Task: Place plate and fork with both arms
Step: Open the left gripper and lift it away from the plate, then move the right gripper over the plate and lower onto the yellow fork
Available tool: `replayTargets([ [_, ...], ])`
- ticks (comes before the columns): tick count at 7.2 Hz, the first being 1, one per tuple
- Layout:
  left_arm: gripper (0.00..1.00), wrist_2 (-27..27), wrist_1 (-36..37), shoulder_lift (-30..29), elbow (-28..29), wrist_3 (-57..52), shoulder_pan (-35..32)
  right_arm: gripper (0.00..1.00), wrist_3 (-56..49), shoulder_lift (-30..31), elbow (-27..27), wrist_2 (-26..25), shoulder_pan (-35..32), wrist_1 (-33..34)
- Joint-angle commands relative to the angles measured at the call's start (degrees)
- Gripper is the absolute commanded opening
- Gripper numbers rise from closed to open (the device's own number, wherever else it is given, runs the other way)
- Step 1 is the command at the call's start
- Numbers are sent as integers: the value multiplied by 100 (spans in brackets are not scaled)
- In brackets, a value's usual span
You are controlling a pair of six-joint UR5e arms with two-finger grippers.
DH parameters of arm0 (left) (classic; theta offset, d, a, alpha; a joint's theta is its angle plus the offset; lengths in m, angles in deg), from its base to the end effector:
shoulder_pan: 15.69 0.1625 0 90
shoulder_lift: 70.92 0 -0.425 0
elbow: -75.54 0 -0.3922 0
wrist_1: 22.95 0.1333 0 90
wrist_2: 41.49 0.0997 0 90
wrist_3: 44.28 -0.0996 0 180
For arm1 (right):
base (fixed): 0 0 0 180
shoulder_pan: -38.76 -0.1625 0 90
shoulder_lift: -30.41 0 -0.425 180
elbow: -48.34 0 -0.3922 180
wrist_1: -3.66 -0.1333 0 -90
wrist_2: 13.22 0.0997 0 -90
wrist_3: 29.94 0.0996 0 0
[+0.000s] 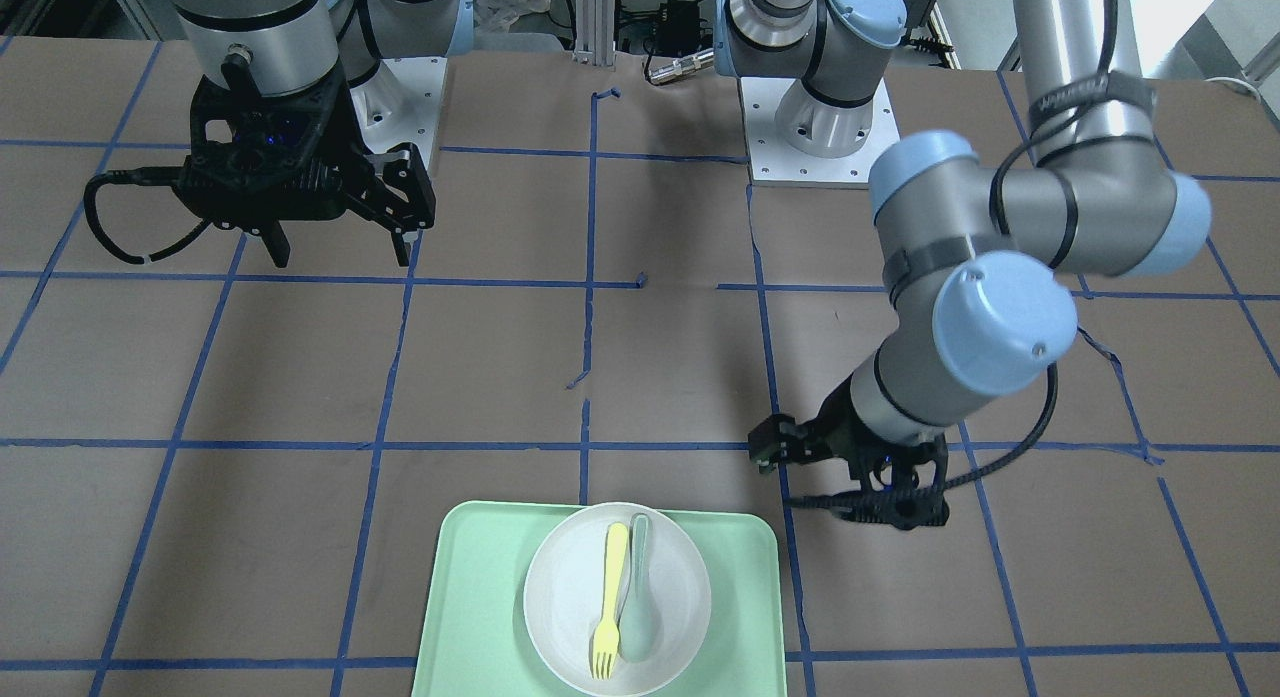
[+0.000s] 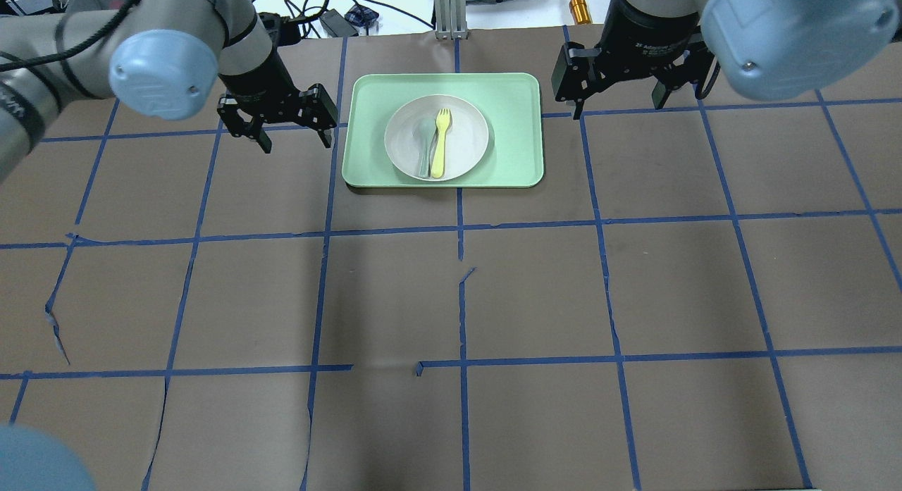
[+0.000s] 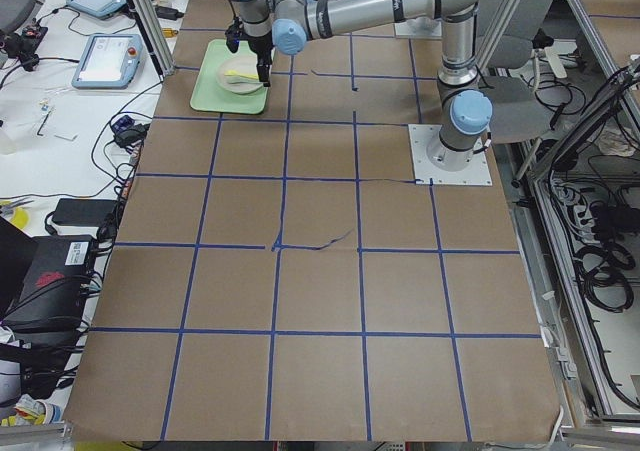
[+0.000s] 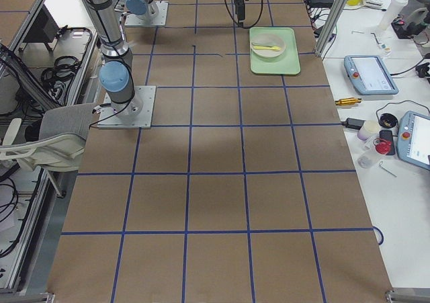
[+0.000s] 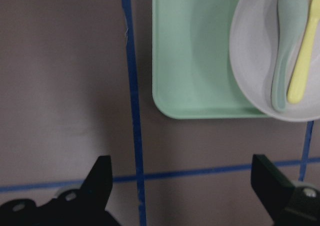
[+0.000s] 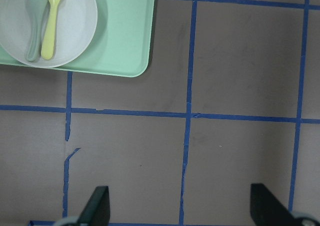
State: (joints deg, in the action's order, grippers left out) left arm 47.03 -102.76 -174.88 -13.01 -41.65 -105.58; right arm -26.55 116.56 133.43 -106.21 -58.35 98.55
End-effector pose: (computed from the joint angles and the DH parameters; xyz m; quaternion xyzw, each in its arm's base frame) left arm -0.1348 -0.5813 0.3865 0.0242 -0.9994 -0.0205 0.0125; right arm 0.1927 -0.5102 0.5052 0.0310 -0.9978 0.0540 0.0212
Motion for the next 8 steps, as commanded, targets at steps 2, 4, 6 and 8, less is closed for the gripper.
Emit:
replayTargets([
  [2, 100, 88, -228, 1174, -346, 501, -90, 100, 12, -20, 25, 9, -9, 20],
  [4, 100, 8, -211, 1491, -662, 422, -160, 100, 509, -518, -71, 53, -96, 413],
  [6, 100, 8, -219, 1501, -733, 422, -160, 100, 977, -1701, -307, 53, -587, 1694],
  [8, 100, 16, -210, 1510, -742, 431, -160, 100, 1232, -3099, -1306, 106, -799, 1804],
])
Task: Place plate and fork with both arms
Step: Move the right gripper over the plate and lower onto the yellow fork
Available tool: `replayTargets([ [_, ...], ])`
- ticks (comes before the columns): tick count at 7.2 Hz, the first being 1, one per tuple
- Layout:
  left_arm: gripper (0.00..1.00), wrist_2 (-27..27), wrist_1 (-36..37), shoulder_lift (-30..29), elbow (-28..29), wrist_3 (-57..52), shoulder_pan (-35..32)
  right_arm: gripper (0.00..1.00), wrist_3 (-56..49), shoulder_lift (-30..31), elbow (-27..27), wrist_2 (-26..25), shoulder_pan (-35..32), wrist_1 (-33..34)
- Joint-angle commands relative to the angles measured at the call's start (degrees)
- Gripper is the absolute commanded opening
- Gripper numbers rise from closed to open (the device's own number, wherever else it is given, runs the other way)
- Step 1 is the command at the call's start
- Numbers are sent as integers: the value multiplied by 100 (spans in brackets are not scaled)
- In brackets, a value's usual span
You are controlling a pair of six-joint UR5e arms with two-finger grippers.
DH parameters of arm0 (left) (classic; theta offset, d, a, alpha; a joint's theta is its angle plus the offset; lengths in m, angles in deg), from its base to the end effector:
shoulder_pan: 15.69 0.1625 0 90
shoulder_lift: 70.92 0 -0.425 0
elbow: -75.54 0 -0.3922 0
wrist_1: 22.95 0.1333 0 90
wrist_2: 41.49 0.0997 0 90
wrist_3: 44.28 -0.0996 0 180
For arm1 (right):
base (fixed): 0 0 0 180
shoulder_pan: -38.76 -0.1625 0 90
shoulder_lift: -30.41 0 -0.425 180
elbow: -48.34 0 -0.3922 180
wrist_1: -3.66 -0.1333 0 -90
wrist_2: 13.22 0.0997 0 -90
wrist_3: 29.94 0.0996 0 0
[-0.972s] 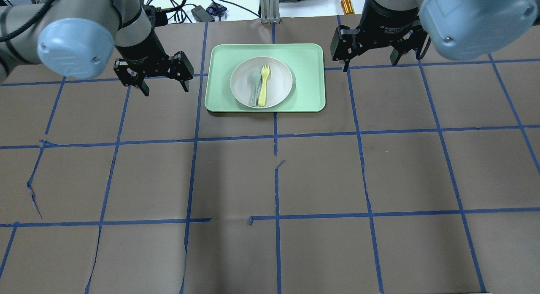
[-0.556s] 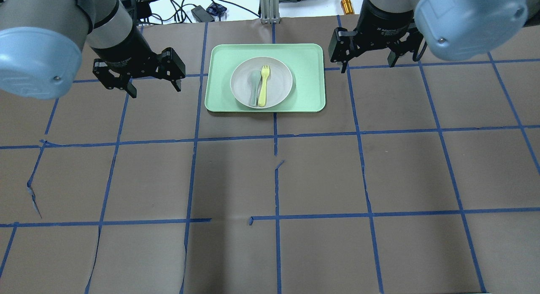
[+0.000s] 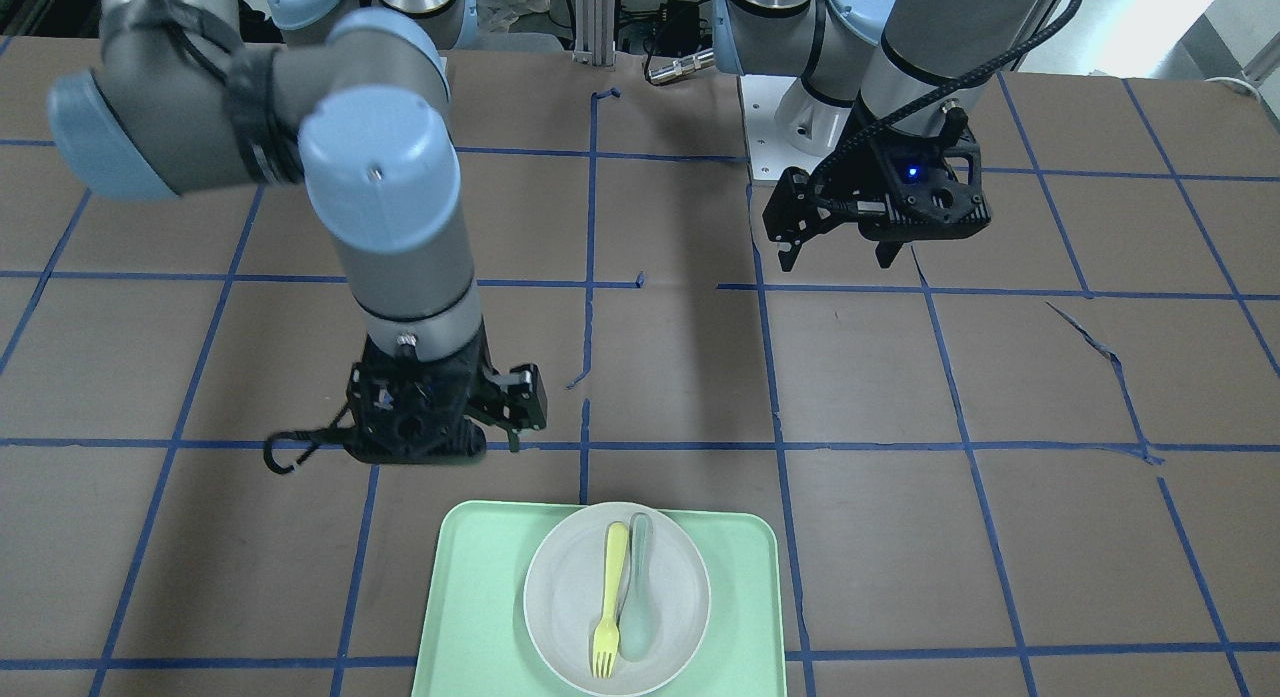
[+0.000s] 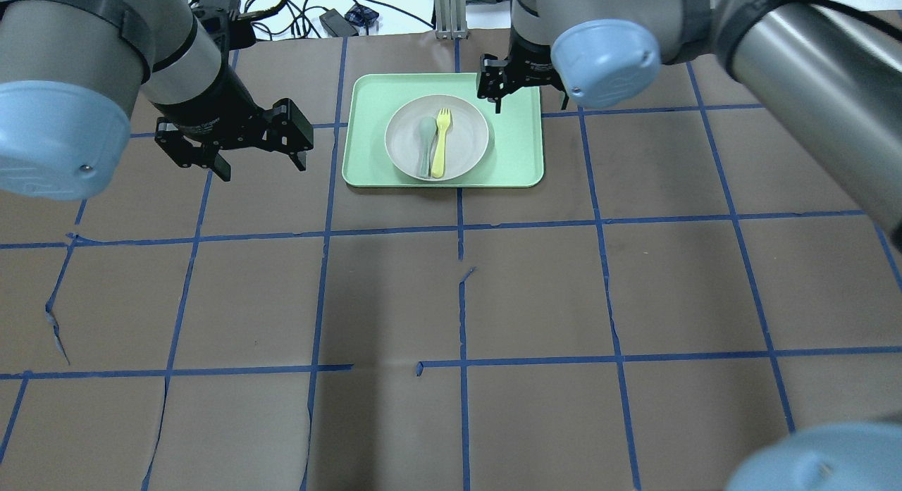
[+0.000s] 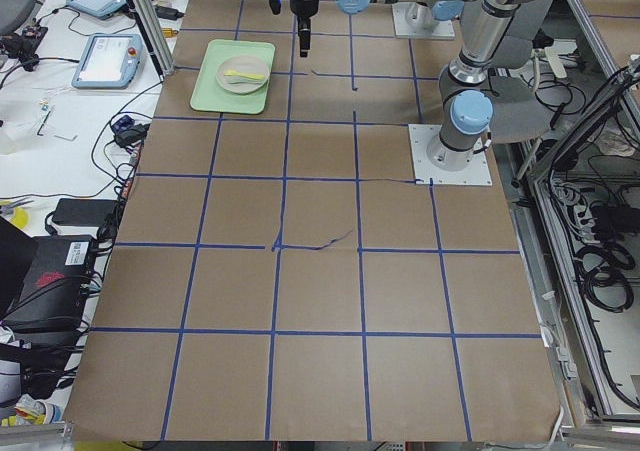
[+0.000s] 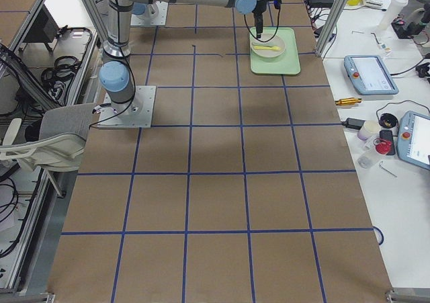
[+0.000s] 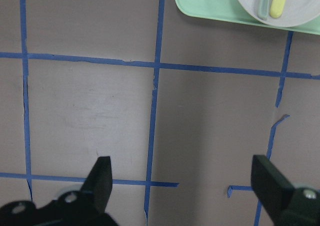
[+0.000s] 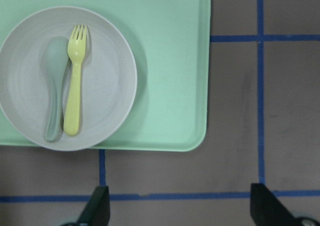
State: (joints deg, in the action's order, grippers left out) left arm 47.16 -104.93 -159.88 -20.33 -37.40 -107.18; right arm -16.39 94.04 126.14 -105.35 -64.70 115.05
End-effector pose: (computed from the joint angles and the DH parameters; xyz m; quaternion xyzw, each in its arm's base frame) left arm -0.1483 -0.4845 0.4605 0.0467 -0.9985 0.0269 0.0138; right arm 0.2844 -0.6316 0.3611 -0.0020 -0.9978 0.0655 0.0033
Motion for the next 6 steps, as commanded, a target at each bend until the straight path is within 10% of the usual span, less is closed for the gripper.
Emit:
replayTargets([
  [1, 100, 20, -2, 10, -10, -3, -1, 100, 497, -1375, -894, 20, -252, 459],
  [3, 100, 12, 7, 10, -1, 14, -1, 94, 754, -1861, -950, 37, -437, 1057],
  [6, 100, 20, 7, 1, -10, 6, -1, 51, 702, -1969, -915, 292, -543, 1069],
])
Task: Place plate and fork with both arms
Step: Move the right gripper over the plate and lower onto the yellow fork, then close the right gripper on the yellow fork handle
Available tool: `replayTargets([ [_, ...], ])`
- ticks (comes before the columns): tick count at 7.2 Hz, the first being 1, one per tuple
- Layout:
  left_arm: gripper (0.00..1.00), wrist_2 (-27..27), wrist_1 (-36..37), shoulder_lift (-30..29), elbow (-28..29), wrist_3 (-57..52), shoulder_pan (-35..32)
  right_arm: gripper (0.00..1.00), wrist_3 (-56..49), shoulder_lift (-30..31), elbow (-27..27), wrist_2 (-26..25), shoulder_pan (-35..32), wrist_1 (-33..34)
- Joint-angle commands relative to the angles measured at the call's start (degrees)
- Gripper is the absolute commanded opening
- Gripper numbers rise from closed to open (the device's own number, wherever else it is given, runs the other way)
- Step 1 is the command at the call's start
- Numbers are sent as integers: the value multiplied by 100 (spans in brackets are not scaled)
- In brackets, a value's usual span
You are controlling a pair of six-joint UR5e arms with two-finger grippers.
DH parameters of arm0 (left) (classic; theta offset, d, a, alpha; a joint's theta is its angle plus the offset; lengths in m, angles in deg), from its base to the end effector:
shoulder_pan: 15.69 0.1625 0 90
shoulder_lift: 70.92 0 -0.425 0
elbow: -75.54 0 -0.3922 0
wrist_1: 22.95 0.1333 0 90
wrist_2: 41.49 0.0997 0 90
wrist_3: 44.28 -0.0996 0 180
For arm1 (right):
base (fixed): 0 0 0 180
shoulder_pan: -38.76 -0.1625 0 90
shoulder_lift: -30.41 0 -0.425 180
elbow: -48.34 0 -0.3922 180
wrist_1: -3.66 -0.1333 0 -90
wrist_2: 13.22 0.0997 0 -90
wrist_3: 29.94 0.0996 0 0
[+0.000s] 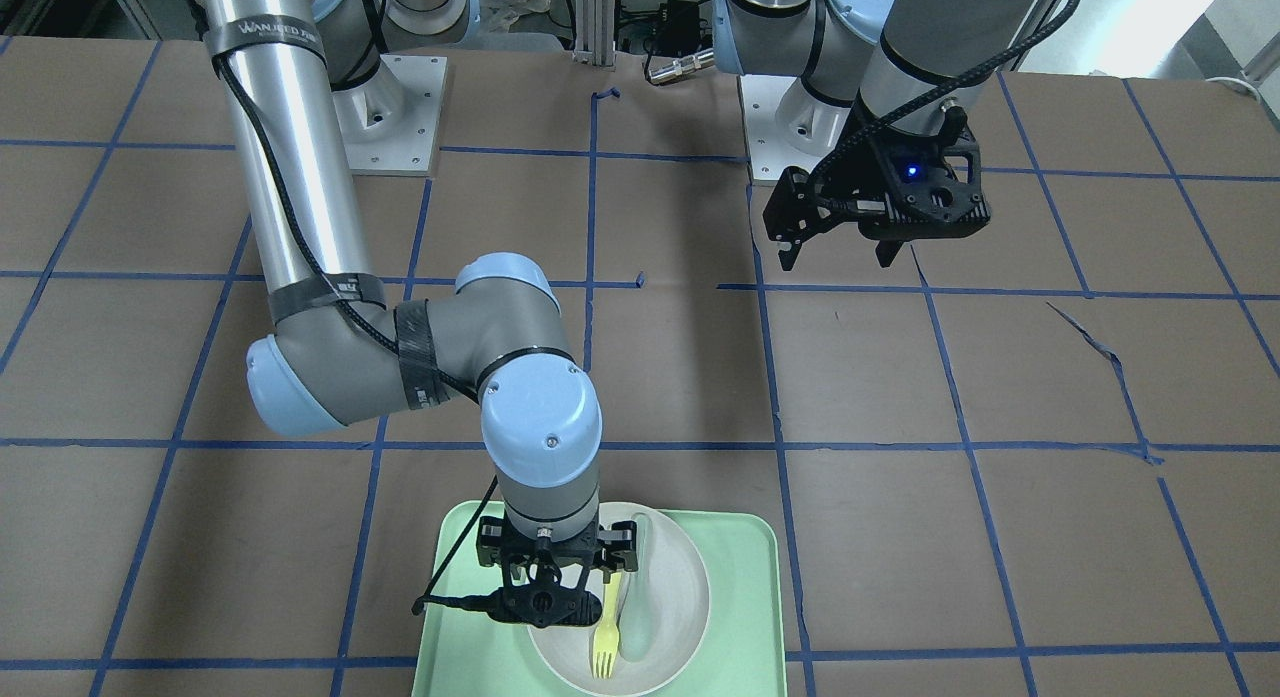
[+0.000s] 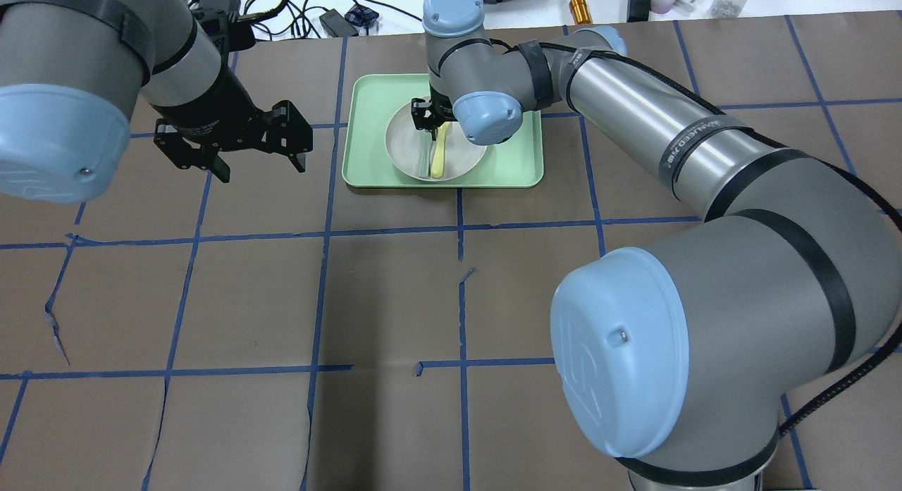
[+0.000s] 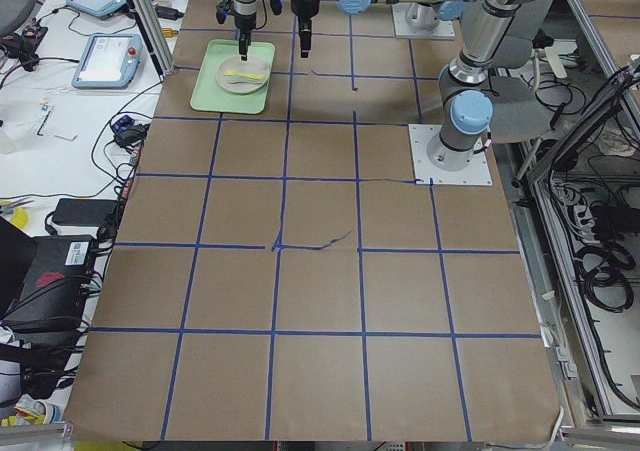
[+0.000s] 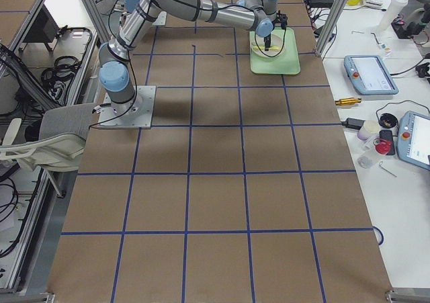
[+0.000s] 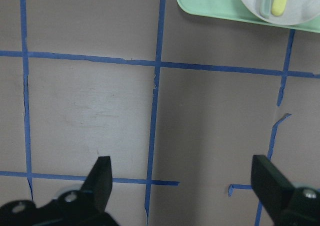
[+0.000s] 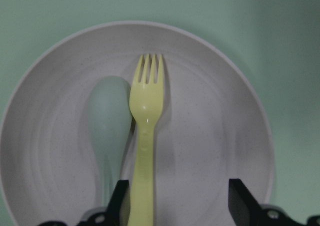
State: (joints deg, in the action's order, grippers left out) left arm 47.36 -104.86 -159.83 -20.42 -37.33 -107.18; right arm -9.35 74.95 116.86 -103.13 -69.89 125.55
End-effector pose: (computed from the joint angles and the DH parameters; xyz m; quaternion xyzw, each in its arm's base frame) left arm -0.1479 -0.4842 0.4603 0.0473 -0.9984 0.0273 0.0121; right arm 0.3739 -0.6904 0.2163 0.0168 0.9975 -0.0647 0.0239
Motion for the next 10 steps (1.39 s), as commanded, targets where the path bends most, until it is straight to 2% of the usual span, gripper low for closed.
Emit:
replayTargets([
  [1, 100, 1, 0, -4, -2, 8, 0, 49, -11, -86, 21, 71, -25, 19],
  [3, 100, 1, 0, -4, -2, -1, 0, 49, -12, -86, 12, 149, -25, 19],
  [4, 100, 10, 9, -4, -2, -1, 0, 49, -29, -112, 12, 385, -33, 28],
  [7, 100, 1, 9, -4, -2, -1, 0, 46, -82, -227, 30, 300, -25, 28],
  [9, 100, -8, 9, -12, -2, -1, 0, 20, -82, -218, 30, 299, -25, 28],
  [10, 100, -8, 9, -12, -2, 8, 0, 18, -82, -192, 21, 299, -25, 19],
])
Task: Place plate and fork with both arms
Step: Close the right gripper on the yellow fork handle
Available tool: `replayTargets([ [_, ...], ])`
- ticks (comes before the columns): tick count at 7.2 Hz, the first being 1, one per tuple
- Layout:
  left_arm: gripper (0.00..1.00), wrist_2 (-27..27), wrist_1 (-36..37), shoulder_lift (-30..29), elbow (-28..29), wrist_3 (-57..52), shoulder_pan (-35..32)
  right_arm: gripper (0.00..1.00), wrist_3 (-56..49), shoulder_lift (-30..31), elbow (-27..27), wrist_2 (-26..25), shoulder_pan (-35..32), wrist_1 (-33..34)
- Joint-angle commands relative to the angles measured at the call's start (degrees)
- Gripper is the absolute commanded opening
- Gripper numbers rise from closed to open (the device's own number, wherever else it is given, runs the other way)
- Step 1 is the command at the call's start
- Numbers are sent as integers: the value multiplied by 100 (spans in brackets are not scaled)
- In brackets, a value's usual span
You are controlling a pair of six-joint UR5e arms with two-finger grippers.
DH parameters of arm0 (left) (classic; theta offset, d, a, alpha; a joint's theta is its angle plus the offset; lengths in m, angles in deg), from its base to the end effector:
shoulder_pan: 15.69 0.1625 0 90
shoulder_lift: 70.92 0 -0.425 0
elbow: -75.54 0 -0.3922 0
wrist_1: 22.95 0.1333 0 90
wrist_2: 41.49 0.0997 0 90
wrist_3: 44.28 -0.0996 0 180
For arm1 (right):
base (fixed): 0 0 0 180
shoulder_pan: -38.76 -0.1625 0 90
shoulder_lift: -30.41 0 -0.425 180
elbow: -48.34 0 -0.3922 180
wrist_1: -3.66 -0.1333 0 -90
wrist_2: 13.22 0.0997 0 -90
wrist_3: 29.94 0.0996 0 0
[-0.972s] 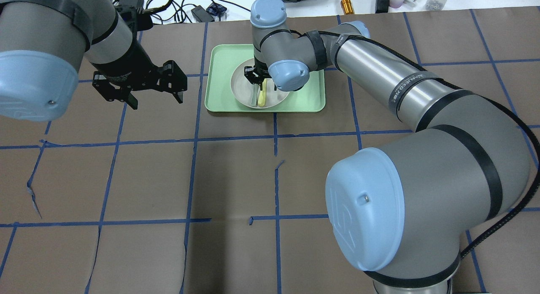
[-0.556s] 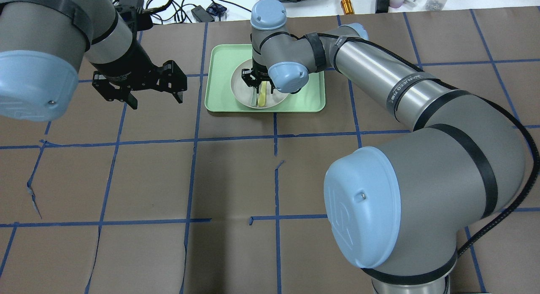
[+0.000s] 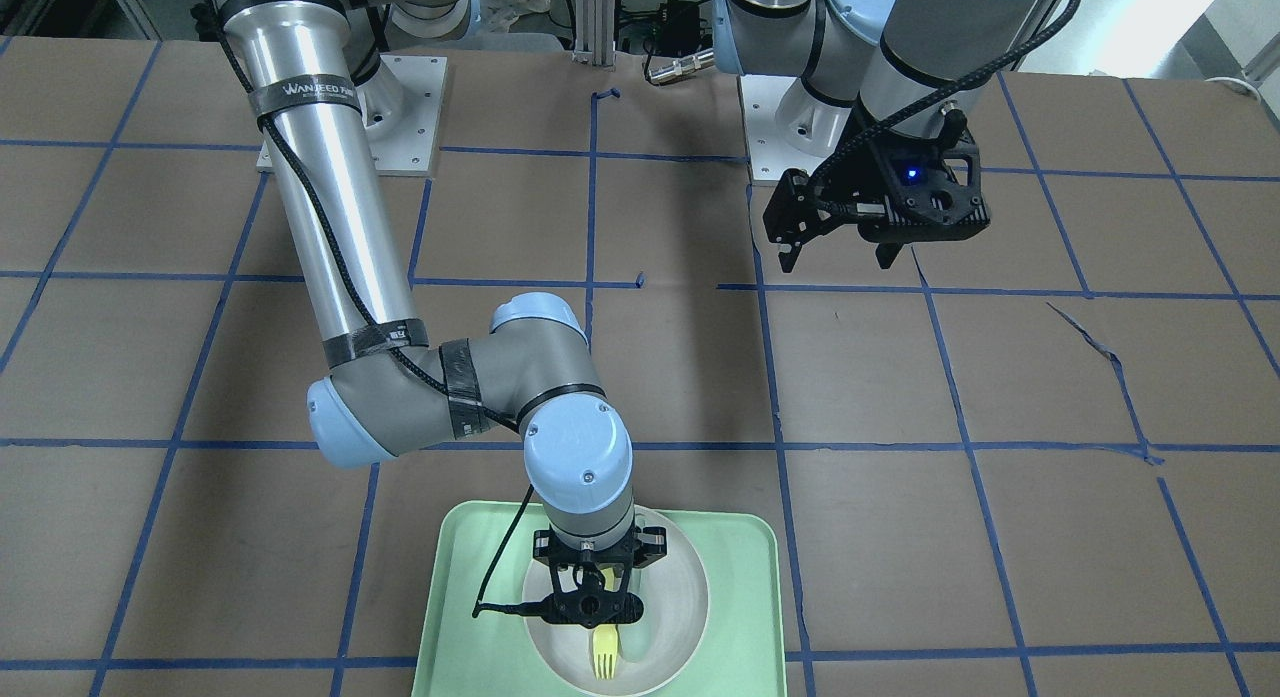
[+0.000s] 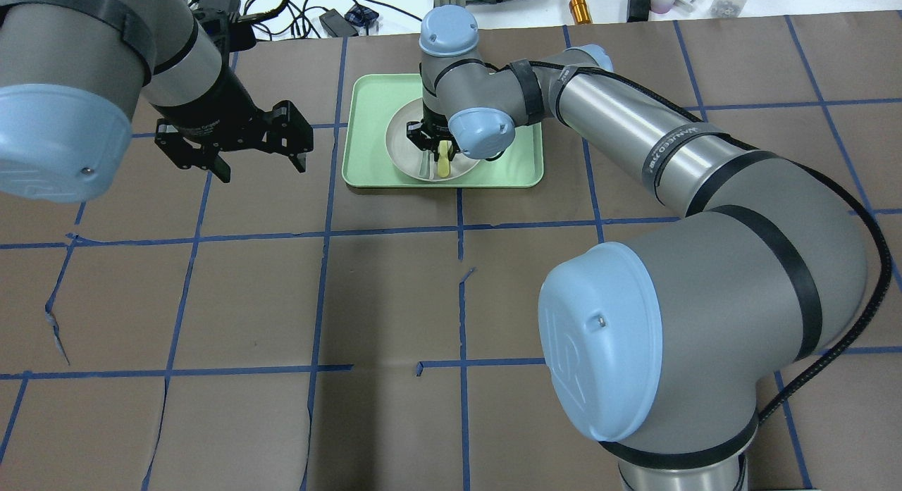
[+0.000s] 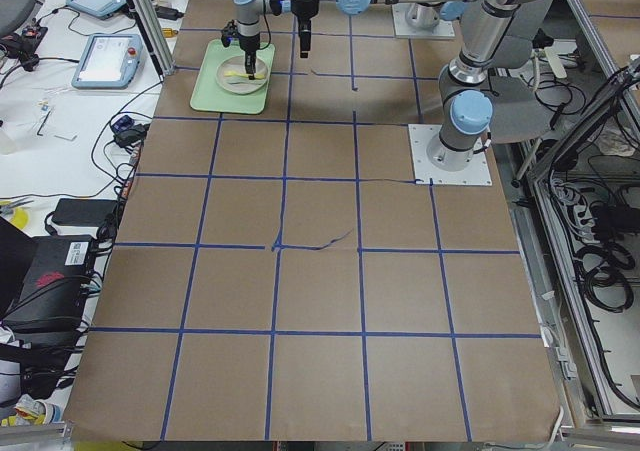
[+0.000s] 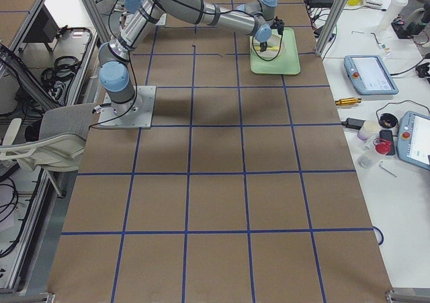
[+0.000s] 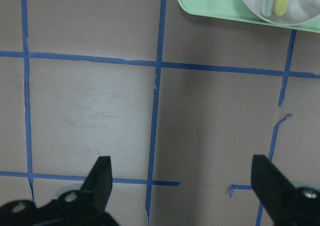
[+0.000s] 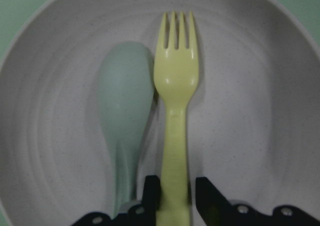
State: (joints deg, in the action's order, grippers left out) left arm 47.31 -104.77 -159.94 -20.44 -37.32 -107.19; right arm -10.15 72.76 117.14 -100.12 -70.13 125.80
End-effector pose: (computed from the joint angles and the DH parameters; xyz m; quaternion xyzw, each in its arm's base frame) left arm -0.1481 -0.4848 0.4594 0.0473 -0.9984 0.0269 0.0125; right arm 0.3819 -0.6877 0.1850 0.0065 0.9984 -0.0379 0.0419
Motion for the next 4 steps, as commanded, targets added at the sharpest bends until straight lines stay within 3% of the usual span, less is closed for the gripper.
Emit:
replayTargets([
  [1, 100, -4, 0, -2, 0, 7, 0, 10, -10, 97, 2, -2, 0, -32],
  [4, 100, -4, 17, -10, 0, 7, 0, 9, -587, 675, 195, -369, 165, -268],
])
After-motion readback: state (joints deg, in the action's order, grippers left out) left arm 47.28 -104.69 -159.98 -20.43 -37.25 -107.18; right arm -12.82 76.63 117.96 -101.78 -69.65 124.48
